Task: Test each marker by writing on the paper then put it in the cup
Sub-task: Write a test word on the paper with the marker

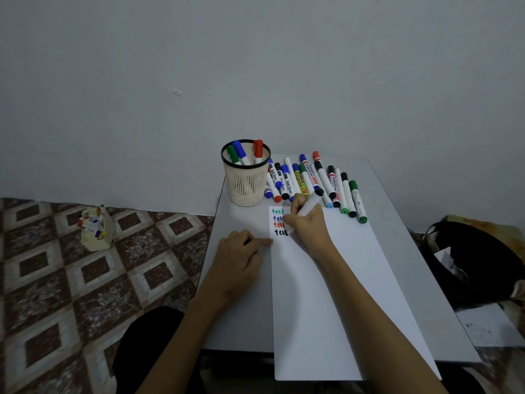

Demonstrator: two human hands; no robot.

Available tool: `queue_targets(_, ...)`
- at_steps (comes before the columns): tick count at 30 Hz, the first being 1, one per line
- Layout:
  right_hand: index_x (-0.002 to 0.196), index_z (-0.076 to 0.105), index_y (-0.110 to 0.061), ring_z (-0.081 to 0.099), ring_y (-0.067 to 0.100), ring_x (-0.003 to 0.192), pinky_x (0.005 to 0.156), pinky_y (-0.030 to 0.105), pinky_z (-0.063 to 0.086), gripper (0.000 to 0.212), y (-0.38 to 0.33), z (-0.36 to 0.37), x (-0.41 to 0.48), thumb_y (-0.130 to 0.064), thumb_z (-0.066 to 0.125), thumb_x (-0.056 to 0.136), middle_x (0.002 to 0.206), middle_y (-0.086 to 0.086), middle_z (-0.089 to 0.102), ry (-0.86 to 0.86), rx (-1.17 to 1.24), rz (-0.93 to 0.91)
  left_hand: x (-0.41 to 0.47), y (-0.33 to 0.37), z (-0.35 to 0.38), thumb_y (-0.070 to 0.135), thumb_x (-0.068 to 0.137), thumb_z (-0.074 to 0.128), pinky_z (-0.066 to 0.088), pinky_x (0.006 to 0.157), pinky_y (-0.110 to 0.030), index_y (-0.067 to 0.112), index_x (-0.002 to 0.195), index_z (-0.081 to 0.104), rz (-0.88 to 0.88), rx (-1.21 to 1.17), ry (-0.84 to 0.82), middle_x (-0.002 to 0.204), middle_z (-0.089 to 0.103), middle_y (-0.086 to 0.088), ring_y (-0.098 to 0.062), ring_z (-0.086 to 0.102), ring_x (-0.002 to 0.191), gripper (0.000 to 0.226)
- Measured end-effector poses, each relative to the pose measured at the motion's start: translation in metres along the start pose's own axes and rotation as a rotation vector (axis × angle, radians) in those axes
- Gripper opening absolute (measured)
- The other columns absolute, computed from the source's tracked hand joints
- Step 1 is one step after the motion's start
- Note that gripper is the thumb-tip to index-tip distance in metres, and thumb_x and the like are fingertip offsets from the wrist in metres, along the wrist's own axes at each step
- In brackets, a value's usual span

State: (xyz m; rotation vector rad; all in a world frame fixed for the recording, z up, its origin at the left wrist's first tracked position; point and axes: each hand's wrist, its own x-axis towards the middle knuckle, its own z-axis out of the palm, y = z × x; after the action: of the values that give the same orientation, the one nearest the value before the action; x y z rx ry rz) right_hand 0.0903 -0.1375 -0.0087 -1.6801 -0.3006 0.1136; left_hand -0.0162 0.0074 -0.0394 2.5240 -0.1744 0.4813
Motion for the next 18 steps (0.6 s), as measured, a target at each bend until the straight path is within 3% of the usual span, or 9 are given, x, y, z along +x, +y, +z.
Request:
queue_targets(4,0.073,0.044,-0.007,0.056,0.005,0.053,0.054,0.021,0.051,0.028,-0.002,-0.005,-0.001,0.009,0.065,0.081,0.064,0.005,0.051,0.082,0.218,-0.009,-0.001,-0.001,-0.002,0.023,0.089,0.026,0.039,0.078,-0.029,0.021,0.133,0.048,0.004,-0.088,0.025,0.095,0.055,0.004,-0.011,0.049,0.087,0.049)
queue_targets(7,0.071,0.048,-0.013,0.043,0.01,0.047,0.044,0.021,0.039,0.028,-0.008,-0.011,0.0,-0.003,0.072,0.081,0.066,0.011,0.053,0.096,0.504,0.039,-0.001,0.001,-0.007,0.012,0.093,0.044,0.039,0.091,-0.012,0.025,0.141,0.032,-0.052,-0.285,0.074,0.111,0.054,0.008,-0.002,0.053,0.101,0.051)
queue_targets(11,0.082,0.06,-0.006,0.063,0.016,0.062,0.049,0.021,0.05,0.008,-0.024,-0.012,-0.01,-0.002,0.061,0.089,0.076,0.012,0.065,-0.065,0.659,0.082,-0.002,0.002,-0.012,0.006,0.078,0.071,0.047,0.083,-0.013,0.025,0.124,0.047,-0.178,-0.483,0.153,0.099,0.06,0.012,-0.003,0.061,0.093,0.055)
queue_targets(14,0.074,0.056,-0.002,0.051,0.014,0.044,0.041,0.02,0.042,0.024,-0.027,-0.011,-0.022,-0.01,0.052,0.096,0.056,0.006,0.059,-0.083,0.591,0.044,-0.003,0.005,-0.015,0.007,0.072,0.077,0.047,0.076,-0.01,0.024,0.101,0.06,-0.197,-0.511,0.142,0.091,0.065,0.015,0.003,0.063,0.086,0.037)
queue_targets(18,0.065,0.046,-0.005,0.042,0.01,0.039,0.04,0.019,0.034,0.03,-0.018,-0.009,-0.032,-0.008,0.056,0.093,0.048,0.0,0.05,-0.005,0.506,0.053,-0.002,0.004,-0.015,0.012,0.075,0.075,0.047,0.076,-0.008,0.029,0.096,0.063,-0.2,-0.496,0.12,0.093,0.065,0.02,0.008,0.06,0.087,0.03)
